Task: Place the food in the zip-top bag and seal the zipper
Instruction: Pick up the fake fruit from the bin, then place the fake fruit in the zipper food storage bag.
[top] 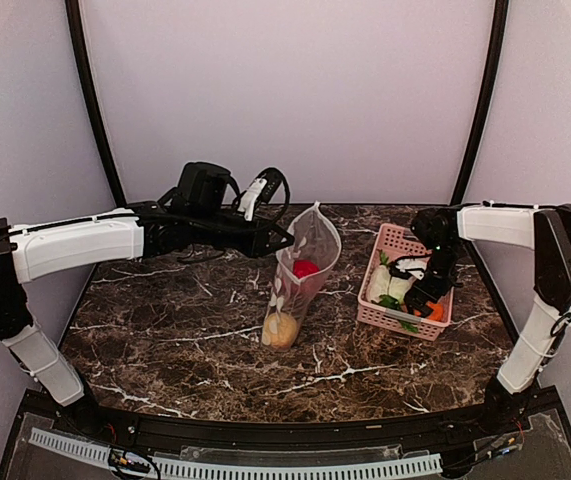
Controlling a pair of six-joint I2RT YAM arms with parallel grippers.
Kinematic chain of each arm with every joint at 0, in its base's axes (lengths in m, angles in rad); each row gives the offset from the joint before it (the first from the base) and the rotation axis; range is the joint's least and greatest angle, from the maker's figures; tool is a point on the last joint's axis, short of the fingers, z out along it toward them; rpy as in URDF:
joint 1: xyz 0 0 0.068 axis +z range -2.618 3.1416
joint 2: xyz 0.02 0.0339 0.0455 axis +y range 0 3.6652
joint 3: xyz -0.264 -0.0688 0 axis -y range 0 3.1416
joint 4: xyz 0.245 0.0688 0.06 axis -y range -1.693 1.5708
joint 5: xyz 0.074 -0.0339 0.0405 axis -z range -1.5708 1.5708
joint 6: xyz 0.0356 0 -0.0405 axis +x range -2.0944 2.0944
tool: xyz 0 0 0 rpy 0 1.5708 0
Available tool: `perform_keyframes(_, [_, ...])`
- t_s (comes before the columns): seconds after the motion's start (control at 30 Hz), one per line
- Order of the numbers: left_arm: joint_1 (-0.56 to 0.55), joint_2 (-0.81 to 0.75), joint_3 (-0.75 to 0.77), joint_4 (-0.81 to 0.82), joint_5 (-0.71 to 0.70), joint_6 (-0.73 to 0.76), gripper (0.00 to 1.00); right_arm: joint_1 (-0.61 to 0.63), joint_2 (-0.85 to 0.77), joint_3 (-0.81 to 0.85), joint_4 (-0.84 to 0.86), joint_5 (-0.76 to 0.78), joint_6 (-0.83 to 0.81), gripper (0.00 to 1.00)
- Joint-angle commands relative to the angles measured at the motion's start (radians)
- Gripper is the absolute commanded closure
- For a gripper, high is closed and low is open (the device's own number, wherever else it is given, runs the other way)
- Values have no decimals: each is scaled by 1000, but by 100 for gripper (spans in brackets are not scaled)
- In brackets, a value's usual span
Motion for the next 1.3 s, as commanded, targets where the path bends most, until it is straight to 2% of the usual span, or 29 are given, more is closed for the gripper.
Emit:
perform_keyframes(0.0, [-7, 2, 16, -18, 16, 0, 99, 9, 1, -3, -59, 29, -5, 4])
perform_keyframes(0.1, [-7, 3, 17, -19, 14, 1, 99, 8, 3, 14, -64, -3, 9, 10])
perform_keyframes(0.37, [-7, 6, 20, -25, 11, 1, 99, 8, -26, 121, -111, -38, 7, 16])
perform_keyframes(0.57, [-6, 4, 27, -28, 18, -6, 99, 8, -66, 329, -193, -312, 16, 19])
perform_keyframes(0.7, [-6, 8, 23, 11, 48, -50, 99, 11, -87, 461, -200, -520, 8, 19])
perform_keyframes(0.87, [-6, 39, 38, 44, 51, -129, 99, 25, -78, 646, -198, -698, 1, 20])
perform_keyframes(1.0, [-7, 58, 89, 38, 34, -196, 99, 59, -78, 682, -127, -854, 18, 20])
perform_keyframes(1.13, [-7, 102, 173, -42, -7, -218, 99, 143, -67, 725, -42, -993, 107, 20])
perform_keyframes(1.27, [-17, 134, 208, -71, -37, -263, 99, 217, -49, 740, 47, -1030, 152, 20])
